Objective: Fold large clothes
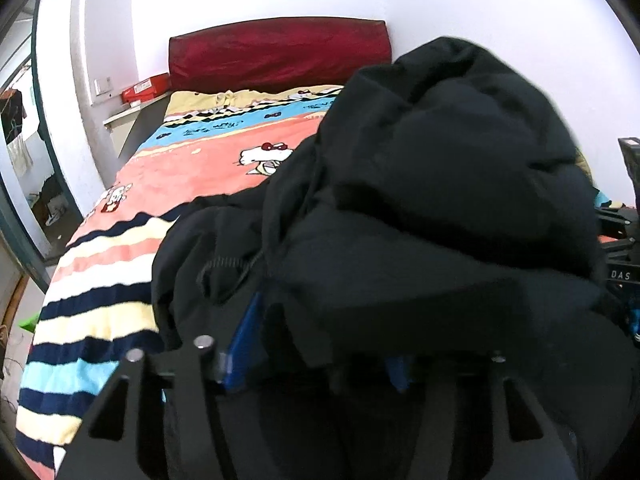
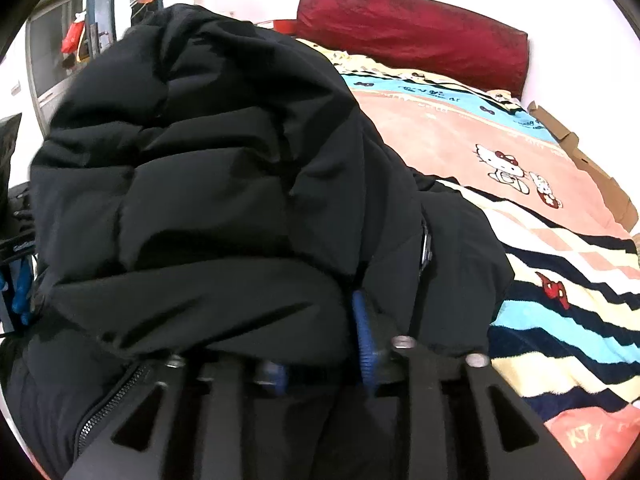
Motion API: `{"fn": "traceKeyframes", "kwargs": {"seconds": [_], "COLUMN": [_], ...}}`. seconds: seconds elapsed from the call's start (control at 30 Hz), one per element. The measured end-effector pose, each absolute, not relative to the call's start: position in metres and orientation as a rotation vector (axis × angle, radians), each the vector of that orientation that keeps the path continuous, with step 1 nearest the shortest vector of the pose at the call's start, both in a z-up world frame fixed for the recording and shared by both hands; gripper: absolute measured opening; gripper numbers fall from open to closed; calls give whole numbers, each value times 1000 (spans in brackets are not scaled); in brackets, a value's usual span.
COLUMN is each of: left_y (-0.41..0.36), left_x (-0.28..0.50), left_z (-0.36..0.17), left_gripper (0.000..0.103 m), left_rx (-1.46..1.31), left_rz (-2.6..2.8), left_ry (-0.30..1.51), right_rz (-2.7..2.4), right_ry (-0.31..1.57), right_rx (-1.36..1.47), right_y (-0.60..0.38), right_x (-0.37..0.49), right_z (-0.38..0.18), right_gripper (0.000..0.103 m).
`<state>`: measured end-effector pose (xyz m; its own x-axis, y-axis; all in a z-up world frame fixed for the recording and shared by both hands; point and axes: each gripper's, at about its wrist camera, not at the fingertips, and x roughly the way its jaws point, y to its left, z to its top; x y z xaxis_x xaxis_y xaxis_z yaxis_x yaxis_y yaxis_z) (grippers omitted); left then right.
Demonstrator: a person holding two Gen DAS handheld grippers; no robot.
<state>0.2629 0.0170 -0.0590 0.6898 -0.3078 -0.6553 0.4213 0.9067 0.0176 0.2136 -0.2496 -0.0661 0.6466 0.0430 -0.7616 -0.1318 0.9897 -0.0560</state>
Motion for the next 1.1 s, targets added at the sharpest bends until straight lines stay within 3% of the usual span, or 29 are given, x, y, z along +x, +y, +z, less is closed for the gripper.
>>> {"fn": "traceKeyframes", "kwargs": {"seconds": [0.03, 0.4, 0.67, 1.1], "left_y": [21, 54, 48, -5], "left_x": [261, 241, 258, 363], "left_z": [-60, -45, 3, 39], "left_gripper": [57, 57, 57, 57], "left_rx": [167, 112, 73, -56], "left_rz": [-408, -370, -379, -378], "left_ry": [703, 719, 698, 686], "right_rz": [94, 109, 149, 151], "right_ry": [864, 883, 820, 749], "right_rx": [-105, -68, -68, -26], "right_y": [-251, -254, -256, -243], "right_x": [213, 189, 185, 312], "right_z": [-67, -59, -9, 54], "right_gripper": [58, 58, 58, 60]}}
